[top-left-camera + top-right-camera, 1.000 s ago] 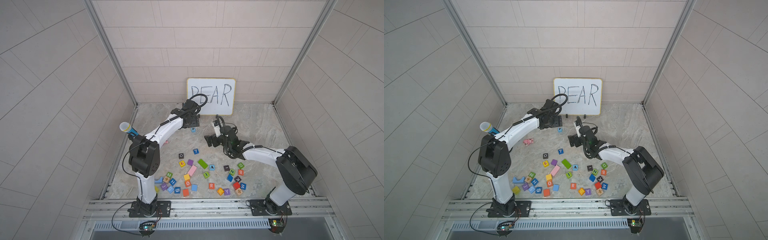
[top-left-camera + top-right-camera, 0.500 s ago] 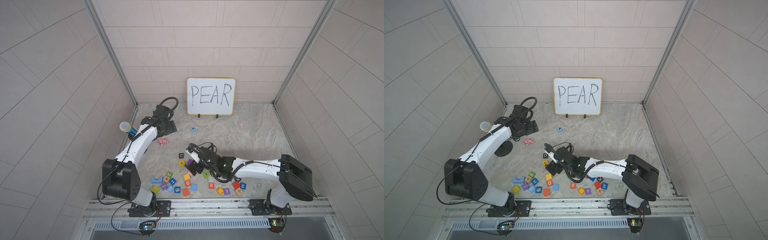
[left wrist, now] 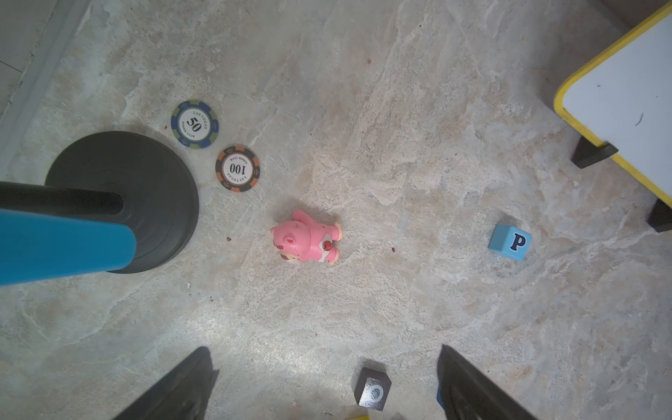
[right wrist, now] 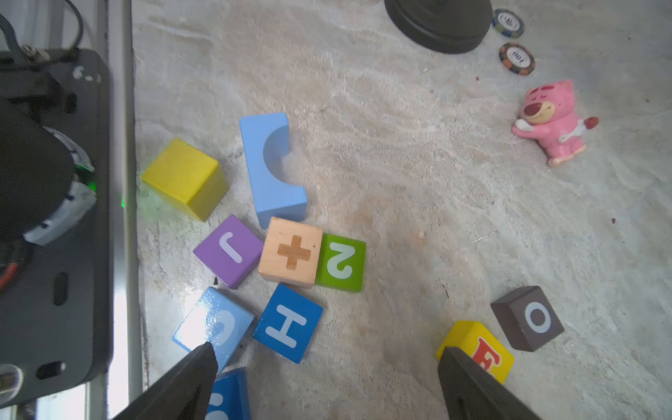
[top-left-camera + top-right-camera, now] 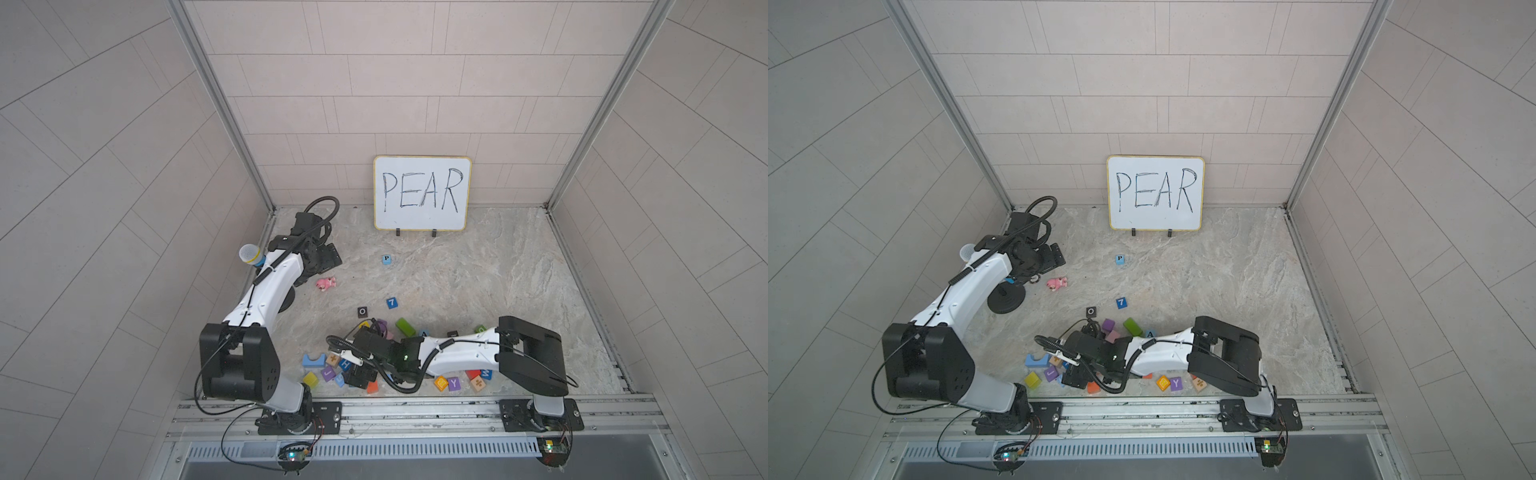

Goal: Spell the uppercase word “pear” with letter blocks
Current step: Adjust the letter block at the center of the board.

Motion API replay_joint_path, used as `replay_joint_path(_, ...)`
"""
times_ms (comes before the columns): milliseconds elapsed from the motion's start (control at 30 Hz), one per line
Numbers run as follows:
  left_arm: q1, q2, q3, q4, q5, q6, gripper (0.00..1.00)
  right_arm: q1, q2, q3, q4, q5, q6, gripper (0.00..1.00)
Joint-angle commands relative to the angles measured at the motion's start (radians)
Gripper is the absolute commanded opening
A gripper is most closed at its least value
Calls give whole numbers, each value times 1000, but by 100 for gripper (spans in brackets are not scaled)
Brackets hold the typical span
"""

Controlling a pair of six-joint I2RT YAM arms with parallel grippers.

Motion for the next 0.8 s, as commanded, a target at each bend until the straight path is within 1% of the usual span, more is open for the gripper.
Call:
replay_joint_path(0,7,-5,-32,2,19,3,100,-3,21,33,-23,-9,-33,100)
replay_joint_path(200,9,-12,-34,8,26,5,100,-1,78,87,-32,-35,-49,100)
replay_joint_path(400,9,-28,-33,0,11,12,100,-9,122,144,-60,4,-89,100)
replay_joint_path(767,11,-28,-60,24,27,13,100,-50,166,181,-62,28,-99,100)
